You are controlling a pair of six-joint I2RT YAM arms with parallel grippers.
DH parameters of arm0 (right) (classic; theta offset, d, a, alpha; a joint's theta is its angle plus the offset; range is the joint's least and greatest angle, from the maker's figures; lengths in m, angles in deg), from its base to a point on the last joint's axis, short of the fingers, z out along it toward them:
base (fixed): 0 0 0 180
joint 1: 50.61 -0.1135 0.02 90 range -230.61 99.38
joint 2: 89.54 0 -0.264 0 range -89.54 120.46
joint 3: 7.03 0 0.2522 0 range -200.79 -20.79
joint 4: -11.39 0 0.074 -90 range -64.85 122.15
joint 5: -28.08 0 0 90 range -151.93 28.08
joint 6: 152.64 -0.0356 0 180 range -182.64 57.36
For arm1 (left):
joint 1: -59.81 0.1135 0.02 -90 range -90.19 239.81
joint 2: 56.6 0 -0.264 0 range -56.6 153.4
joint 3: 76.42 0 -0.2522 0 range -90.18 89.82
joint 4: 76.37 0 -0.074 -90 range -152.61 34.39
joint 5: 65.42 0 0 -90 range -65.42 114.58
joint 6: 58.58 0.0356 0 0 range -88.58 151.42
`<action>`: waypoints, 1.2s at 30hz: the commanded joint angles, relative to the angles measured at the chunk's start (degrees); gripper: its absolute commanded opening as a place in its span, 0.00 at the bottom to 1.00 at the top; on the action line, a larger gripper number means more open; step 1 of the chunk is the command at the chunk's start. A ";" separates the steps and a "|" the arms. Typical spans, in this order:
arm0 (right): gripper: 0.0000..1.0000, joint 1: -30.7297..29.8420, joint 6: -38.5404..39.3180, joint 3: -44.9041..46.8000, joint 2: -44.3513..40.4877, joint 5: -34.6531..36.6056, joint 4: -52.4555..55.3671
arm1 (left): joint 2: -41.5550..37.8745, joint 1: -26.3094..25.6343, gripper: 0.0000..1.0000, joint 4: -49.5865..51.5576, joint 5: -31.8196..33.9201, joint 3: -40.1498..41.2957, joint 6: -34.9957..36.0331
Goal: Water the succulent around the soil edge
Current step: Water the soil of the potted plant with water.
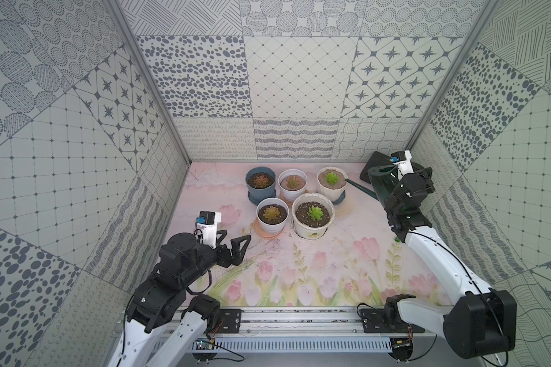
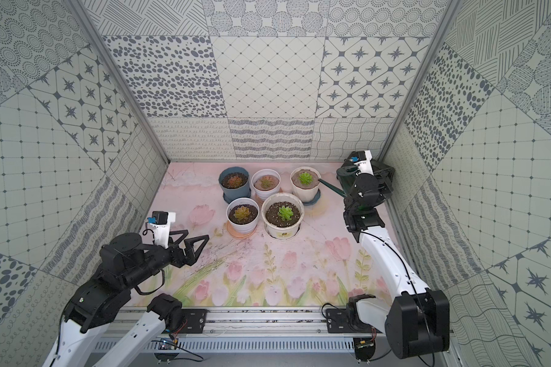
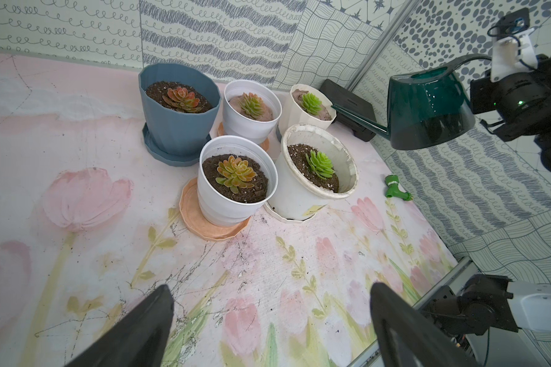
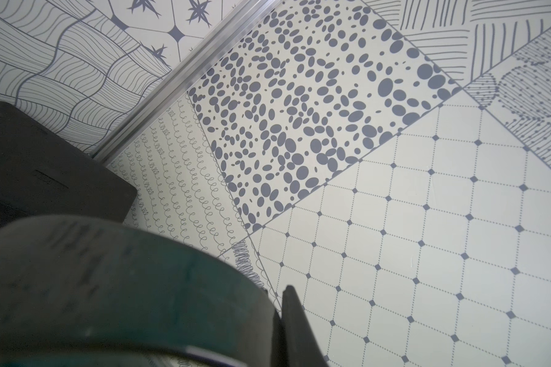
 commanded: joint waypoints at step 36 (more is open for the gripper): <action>0.00 -14.19 9.87 -6.88 11.12 4.22 -13.34 | -0.98 0.20 0.99 -3.11 -0.22 0.15 0.13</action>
